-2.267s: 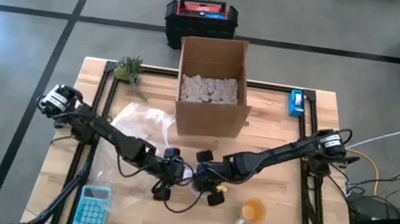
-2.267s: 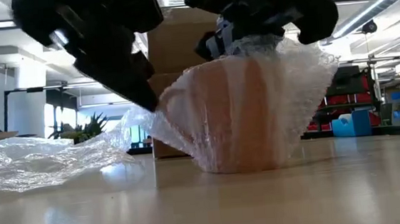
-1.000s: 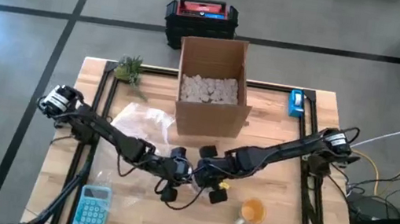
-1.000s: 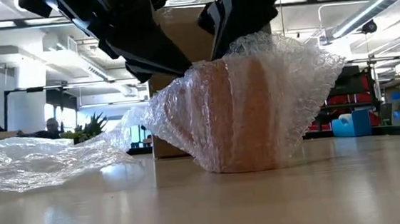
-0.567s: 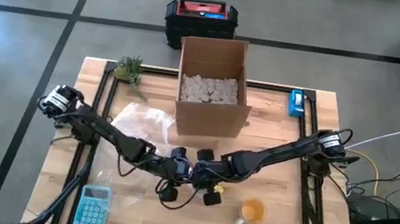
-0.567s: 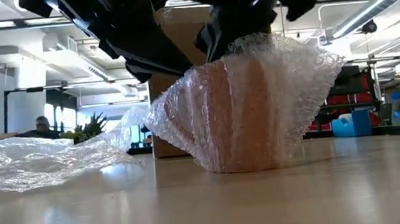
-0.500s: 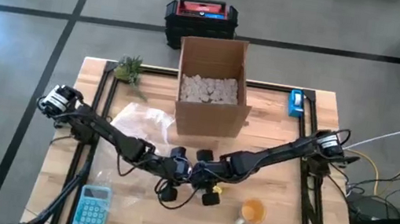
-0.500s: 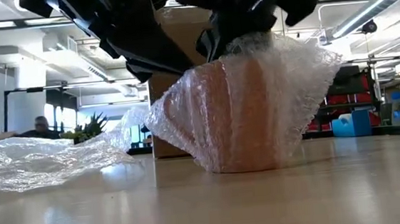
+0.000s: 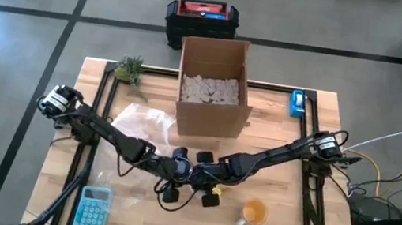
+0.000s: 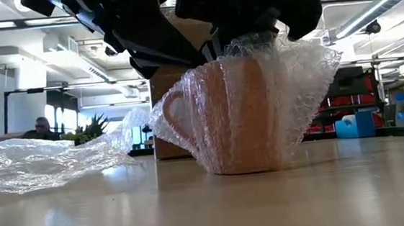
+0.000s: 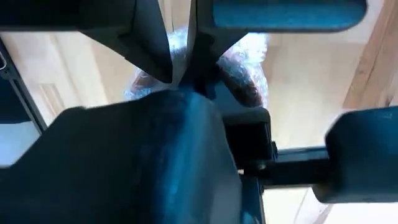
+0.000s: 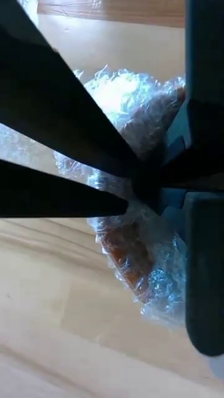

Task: Wrap mug
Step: Wrap the orange mug with bubble wrap

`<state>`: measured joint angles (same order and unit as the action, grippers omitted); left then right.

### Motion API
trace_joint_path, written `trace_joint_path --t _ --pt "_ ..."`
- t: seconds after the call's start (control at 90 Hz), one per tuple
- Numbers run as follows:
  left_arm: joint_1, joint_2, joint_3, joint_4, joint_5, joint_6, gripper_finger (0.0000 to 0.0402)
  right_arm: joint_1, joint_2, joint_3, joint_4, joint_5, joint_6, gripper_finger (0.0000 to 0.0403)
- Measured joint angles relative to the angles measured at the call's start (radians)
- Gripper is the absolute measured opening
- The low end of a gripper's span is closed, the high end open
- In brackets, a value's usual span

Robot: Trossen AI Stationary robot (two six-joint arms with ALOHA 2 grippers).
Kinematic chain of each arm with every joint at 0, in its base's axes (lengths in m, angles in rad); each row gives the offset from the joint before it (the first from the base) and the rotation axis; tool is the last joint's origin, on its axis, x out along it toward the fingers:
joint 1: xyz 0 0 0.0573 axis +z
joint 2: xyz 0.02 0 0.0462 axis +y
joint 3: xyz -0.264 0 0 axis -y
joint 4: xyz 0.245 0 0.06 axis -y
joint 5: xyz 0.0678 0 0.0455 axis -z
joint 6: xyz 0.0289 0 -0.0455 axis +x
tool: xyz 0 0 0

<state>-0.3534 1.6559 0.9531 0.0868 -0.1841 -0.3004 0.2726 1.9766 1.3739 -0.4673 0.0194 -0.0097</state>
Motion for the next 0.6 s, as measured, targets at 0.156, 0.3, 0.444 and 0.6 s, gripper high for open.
trace_joint_path --t 0.156,0.3,0.444,0.6 --pt "0.000 0.042 0.004 0.028 -0.004 0.000 0.0036 0.000 -0.004 -0.004 0.003 -0.002 0.001 0.0002" --pt "0.000 0.049 0.005 0.028 -0.013 0.000 0.0036 0.000 -0.014 -0.005 0.003 -0.002 0.003 0.0002" --pt "0.000 0.046 0.004 0.034 -0.015 0.003 0.0036 0.000 -0.047 -0.007 0.000 -0.002 -0.007 0.0002" --pt "0.000 0.047 0.003 0.036 -0.016 0.003 0.0036 0.000 -0.124 -0.011 -0.038 -0.002 -0.010 0.0002"
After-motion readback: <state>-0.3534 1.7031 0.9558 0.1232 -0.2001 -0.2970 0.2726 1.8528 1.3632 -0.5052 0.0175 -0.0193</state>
